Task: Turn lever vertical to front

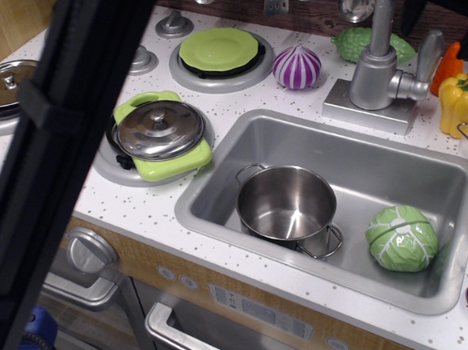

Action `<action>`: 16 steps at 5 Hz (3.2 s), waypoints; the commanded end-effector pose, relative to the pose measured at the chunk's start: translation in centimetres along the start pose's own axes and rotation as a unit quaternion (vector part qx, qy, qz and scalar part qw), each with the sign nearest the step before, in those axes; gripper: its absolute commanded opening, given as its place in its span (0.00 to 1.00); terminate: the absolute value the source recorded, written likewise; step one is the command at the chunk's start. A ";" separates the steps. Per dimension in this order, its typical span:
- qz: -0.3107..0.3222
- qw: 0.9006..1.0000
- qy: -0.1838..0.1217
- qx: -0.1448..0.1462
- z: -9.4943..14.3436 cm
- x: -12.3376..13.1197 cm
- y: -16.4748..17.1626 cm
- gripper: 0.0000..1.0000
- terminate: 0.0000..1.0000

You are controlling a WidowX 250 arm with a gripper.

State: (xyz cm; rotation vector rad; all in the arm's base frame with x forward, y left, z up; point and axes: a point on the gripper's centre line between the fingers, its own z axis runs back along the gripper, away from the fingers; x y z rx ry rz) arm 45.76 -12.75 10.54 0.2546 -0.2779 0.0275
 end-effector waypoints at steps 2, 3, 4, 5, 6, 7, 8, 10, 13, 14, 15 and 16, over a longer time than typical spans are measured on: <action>0.014 0.998 -0.047 -0.026 1.4 2.5 0.4 1.00 0.00; 0.008 0.998 -0.049 -0.034 0.7 3.0 0.9 1.00 0.00; 0.011 0.998 -0.050 -0.032 0.1 3.1 1.2 0.00 0.00; 0.015 0.998 -0.049 -0.032 -0.1 2.9 1.2 0.00 0.00; 0.023 0.998 -0.042 -0.037 0.1 2.3 0.8 0.00 0.00; 0.040 0.998 -0.038 -0.031 0.8 1.0 0.1 0.00 0.00; 0.050 0.998 -0.028 -0.034 1.4 -0.1 -0.5 0.00 0.00; 0.072 0.996 -0.018 -0.057 0.1 -2.5 -0.6 0.00 0.00; 0.087 0.992 0.009 -0.089 -1.8 -3.4 -0.9 0.00 0.00; 0.074 0.994 0.028 -0.078 -0.6 -2.8 -0.3 1.00 0.00; 0.064 0.995 0.043 -0.058 1.0 -2.6 0.1 1.00 0.00; 0.058 0.996 0.036 -0.054 1.5 -2.7 0.3 1.00 1.00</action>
